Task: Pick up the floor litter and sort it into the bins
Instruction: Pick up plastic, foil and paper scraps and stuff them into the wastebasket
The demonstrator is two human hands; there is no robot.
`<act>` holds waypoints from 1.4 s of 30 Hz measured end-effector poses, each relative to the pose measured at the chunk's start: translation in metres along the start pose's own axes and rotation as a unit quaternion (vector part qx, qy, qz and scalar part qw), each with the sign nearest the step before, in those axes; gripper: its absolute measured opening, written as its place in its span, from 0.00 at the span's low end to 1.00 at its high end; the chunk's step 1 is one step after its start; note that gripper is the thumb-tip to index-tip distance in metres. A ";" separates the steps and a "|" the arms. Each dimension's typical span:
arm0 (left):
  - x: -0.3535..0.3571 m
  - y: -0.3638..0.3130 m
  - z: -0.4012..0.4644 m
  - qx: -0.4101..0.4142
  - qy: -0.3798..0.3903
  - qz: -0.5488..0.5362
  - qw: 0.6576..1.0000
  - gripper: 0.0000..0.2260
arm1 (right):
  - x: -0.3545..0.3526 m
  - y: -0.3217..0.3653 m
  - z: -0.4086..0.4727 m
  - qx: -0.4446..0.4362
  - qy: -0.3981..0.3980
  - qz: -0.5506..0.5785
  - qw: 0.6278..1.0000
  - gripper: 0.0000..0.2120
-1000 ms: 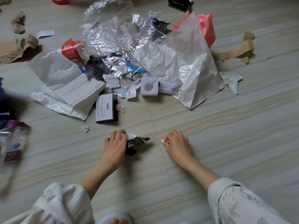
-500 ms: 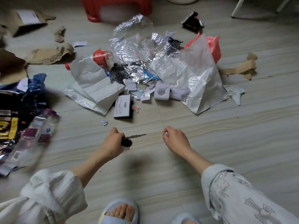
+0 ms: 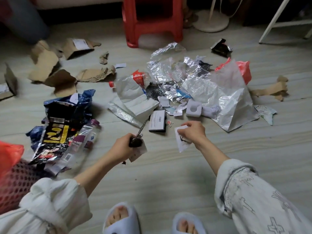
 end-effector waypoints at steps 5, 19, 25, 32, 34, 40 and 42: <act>0.019 0.023 0.025 -0.033 -0.058 -0.094 0.993 0.05 | 0.035 0.001 0.051 0.077 0.035 0.121 0.989 0.05; 0.004 0.104 0.064 -0.013 -0.045 -0.097 0.994 0.17 | 0.155 0.020 0.130 -0.014 -0.072 -0.155 0.985 0.07; -0.001 0.113 0.060 -0.007 -0.042 -0.080 0.996 0.18 | 0.161 0.021 0.132 -0.021 -0.101 -0.133 0.986 0.11; -0.005 0.119 0.050 -0.006 -0.057 -0.080 0.995 0.20 | 0.157 0.013 0.123 0.025 -0.092 -0.085 0.992 0.09; -0.004 0.120 0.050 -0.013 -0.057 -0.085 0.995 0.19 | 0.156 0.010 0.120 0.049 -0.084 -0.070 0.993 0.08; 0.006 0.121 0.050 -0.017 -0.054 -0.092 0.994 0.16 | 0.147 -0.006 0.112 0.080 -0.080 -0.061 0.992 0.08; 0.007 0.121 0.049 -0.023 -0.056 -0.096 0.994 0.15 | 0.145 -0.013 0.109 0.078 -0.067 -0.072 0.992 0.06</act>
Point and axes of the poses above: each hand's wrist, its own z-axis towards the middle knuckle, its own x-axis out of the palm, y = z × x, the point moved 7 cm from there along z, towards the middle knuckle, and after that the axes turned 12 degrees about x, right-handed, at the moved point
